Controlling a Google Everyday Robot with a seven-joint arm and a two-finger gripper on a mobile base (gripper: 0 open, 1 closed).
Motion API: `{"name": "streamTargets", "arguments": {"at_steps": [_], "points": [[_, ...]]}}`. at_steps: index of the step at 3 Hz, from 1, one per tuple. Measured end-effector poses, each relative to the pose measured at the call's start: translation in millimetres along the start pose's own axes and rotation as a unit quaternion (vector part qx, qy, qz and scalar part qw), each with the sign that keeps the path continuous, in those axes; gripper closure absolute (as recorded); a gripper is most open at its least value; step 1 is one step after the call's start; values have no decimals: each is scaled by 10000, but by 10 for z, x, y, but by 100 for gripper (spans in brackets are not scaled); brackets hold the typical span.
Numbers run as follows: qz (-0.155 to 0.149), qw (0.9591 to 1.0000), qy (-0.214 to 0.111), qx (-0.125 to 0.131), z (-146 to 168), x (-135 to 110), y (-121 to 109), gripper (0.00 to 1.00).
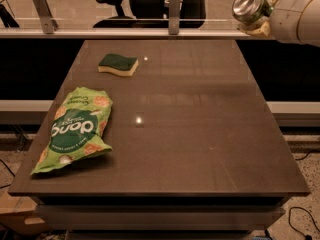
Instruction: Place green can upright
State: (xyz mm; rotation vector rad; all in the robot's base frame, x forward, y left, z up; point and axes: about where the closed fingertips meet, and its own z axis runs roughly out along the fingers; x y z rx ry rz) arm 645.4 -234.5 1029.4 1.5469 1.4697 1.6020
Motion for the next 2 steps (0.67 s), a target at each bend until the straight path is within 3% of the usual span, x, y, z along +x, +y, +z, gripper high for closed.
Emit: {"name": "streamTargets", "arguments": {"at_steps": [1, 2], "points": [[-515, 9983, -238, -148, 3, -78, -13, 100], [-449, 9986, -238, -157, 12, -72, -13, 100]]}}
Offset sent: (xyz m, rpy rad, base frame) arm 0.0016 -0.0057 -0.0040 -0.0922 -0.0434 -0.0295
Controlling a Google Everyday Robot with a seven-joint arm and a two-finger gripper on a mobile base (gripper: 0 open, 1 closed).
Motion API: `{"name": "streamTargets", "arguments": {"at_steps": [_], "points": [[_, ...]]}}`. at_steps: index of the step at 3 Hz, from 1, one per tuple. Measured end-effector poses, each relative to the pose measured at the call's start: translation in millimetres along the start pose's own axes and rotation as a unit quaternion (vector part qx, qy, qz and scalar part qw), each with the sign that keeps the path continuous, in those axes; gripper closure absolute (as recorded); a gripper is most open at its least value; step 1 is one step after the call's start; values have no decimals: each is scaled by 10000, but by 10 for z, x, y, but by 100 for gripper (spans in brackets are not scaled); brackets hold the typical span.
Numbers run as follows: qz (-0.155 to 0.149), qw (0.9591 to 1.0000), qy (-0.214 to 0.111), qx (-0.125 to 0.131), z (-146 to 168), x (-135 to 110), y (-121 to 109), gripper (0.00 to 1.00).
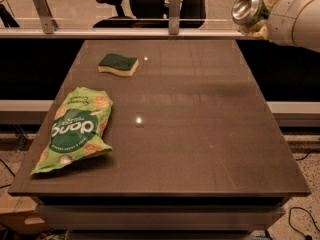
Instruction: Place green can upright
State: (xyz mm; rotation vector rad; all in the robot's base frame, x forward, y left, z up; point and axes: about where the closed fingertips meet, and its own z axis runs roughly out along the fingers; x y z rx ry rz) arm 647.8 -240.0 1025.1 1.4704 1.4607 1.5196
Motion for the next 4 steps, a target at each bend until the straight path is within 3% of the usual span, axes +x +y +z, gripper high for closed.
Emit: {"name": "streamTargets", "arguments": {"at_steps": [1, 2, 3, 4], "points": [[-701, 9967, -413, 30, 36, 1, -48, 100], [-1912, 9765, -994, -55, 63, 21, -174, 100], [-2584, 9582, -1162, -399, 72, 19, -232, 100], [-2840, 9487, -1276, -551, 64, 10, -142, 100]]}}
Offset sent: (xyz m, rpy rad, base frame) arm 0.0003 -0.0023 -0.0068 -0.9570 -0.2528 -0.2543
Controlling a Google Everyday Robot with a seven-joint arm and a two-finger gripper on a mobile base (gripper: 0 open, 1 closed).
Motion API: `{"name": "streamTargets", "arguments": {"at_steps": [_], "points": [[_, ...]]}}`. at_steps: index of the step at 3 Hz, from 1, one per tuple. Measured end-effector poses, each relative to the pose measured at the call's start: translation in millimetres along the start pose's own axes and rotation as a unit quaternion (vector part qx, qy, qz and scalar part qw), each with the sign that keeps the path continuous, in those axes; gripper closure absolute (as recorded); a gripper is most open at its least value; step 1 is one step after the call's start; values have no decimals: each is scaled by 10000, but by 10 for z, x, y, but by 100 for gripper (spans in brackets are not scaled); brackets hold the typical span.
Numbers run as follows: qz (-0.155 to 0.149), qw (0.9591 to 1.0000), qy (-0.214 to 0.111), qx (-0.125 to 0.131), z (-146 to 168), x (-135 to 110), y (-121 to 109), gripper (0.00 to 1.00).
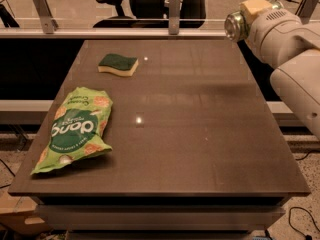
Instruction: Place green can upright
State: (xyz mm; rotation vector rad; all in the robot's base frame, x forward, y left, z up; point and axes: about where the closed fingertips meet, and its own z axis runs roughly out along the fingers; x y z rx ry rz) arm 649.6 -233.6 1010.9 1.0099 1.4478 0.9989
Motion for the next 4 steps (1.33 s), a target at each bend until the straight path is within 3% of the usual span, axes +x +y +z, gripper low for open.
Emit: {"name": "streamTargets", "arguments": {"at_steps": [1, 2, 3, 4], "points": [[35, 10000, -8, 3, 4, 15, 0, 100], [-379, 9990, -211, 136, 0, 75, -90, 100], [-1222, 9908, -548, 201, -19, 36, -155, 100], [-1974, 9771, -766, 230, -30, 36, -208, 100]]}}
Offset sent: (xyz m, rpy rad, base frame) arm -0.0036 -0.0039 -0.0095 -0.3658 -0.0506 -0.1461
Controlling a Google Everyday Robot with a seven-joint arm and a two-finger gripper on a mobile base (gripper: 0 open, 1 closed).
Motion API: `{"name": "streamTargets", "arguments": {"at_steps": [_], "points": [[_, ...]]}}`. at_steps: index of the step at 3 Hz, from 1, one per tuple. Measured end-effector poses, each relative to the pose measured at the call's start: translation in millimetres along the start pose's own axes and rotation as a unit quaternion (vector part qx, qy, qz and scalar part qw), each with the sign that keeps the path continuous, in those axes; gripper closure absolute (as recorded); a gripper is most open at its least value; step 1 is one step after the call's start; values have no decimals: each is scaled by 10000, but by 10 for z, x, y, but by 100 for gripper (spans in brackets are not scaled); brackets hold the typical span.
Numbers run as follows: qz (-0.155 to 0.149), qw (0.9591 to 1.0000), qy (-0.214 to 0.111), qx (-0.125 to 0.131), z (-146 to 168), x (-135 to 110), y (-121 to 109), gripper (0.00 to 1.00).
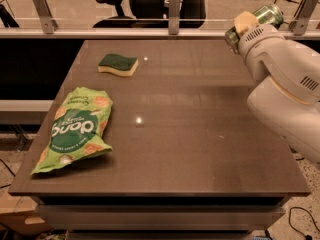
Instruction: Place green can upright
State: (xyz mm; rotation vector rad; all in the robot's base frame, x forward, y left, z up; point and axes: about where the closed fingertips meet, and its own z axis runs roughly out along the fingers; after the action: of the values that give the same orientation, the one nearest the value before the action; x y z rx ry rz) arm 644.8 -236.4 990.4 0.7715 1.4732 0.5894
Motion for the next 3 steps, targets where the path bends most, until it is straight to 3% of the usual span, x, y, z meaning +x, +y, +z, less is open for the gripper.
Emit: {"name": "streamTargets", "arguments": {"at_steps": [1, 2, 3], "points": [[-1069, 9939, -239, -102, -7, 73, -40, 100], [-1851, 9815, -445, -227, -17, 87, -33, 100], [-2323, 9706, -538, -321, -29, 105, -33, 100]]}}
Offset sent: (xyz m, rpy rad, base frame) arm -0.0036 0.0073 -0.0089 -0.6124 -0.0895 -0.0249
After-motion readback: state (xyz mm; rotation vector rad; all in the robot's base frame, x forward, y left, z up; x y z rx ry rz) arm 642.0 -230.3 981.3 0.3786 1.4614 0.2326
